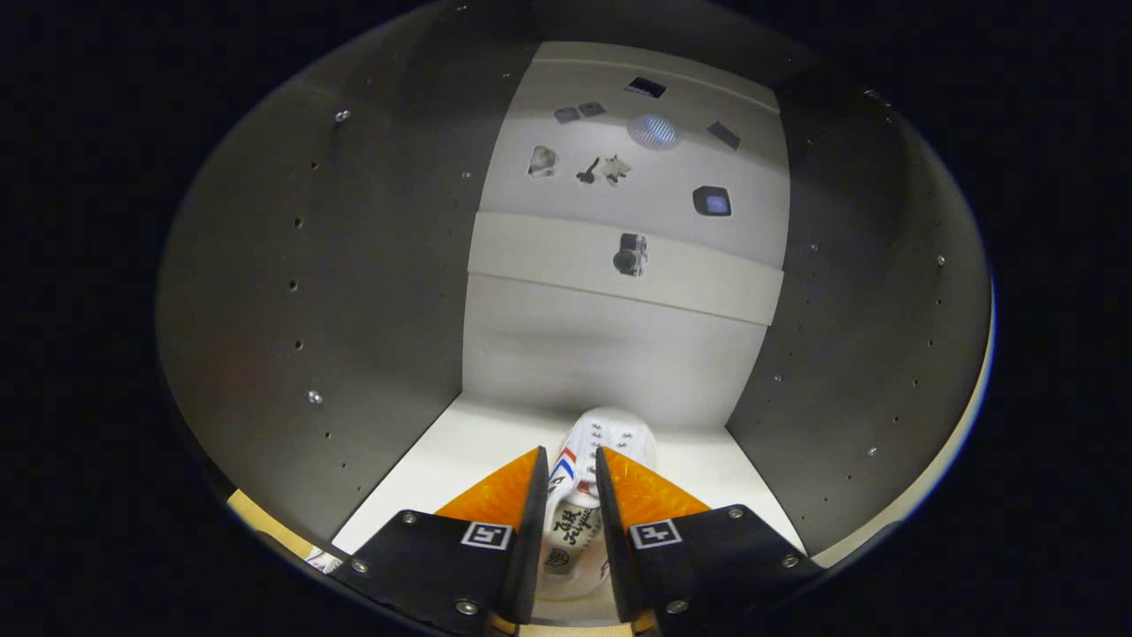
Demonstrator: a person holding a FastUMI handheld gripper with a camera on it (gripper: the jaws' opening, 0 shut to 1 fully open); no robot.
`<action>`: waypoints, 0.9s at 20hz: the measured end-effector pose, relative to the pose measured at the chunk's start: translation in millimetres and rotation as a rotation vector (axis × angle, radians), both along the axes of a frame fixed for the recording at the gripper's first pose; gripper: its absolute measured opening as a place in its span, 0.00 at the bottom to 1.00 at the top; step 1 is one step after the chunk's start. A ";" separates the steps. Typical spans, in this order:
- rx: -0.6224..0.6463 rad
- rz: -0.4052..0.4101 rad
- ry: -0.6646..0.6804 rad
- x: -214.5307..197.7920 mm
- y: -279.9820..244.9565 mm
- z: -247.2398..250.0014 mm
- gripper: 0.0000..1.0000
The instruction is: Open the shoe cabinet door, grab the shoes and put them into the shoe cabinet, then close the shoe cabinet door.
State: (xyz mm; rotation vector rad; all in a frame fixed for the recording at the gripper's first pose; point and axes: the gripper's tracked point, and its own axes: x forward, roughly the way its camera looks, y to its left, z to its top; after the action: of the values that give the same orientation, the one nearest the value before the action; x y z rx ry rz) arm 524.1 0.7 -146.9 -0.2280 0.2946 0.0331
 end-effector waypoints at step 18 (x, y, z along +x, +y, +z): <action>0.096 -0.024 -0.147 -59.7 -5.4 64.8 0.94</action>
State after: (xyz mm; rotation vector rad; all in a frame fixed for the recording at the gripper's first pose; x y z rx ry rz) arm 464.4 -4.7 -82.1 -0.1304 0.1484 0.0072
